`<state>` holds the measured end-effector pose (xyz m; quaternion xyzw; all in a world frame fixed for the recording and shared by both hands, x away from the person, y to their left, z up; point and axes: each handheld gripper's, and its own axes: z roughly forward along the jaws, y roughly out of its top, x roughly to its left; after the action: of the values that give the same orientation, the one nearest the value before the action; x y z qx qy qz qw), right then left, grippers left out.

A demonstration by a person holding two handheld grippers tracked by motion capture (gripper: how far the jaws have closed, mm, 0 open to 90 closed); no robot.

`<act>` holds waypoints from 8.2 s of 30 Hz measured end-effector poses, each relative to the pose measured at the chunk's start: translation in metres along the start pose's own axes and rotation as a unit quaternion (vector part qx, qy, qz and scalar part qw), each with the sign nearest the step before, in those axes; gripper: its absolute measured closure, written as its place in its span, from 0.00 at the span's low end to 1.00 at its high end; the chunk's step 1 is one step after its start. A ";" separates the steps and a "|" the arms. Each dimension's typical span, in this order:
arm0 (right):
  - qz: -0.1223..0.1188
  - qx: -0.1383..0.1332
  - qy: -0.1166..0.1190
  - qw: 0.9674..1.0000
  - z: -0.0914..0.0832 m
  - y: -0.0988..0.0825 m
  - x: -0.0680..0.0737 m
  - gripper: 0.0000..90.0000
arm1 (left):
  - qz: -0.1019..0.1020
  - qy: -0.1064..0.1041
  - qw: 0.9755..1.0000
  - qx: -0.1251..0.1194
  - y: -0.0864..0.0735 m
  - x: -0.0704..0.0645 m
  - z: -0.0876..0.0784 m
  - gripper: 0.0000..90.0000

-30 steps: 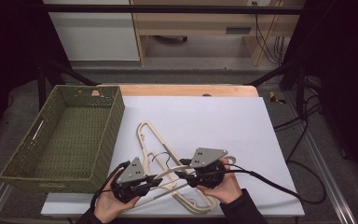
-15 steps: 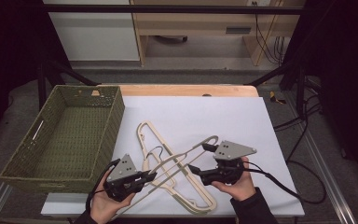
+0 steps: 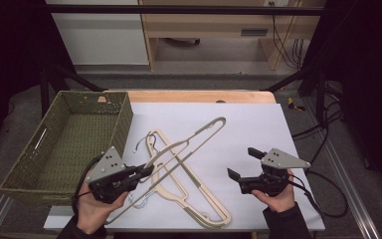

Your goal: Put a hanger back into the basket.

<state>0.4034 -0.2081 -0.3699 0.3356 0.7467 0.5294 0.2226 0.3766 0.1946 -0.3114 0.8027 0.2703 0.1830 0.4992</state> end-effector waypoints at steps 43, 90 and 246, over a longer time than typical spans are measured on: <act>0.025 0.012 -0.034 0.999 -0.007 -0.016 -0.019 0.06 | -0.033 0.165 0.985 0.040 -0.018 0.200 -0.092 0.96; 0.017 0.027 -0.020 0.999 0.002 -0.019 -0.014 0.06 | -0.029 0.125 0.970 0.208 -0.118 0.188 -0.025 0.85; -0.022 0.071 0.074 0.994 0.062 -0.024 0.049 0.09 | -0.054 0.016 0.983 0.173 -0.130 0.013 0.083 0.99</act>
<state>0.4067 -0.1376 -0.4125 0.2941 0.8040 0.4933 0.1539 0.4008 0.1904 -0.4638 0.8582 0.3486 0.1187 0.3577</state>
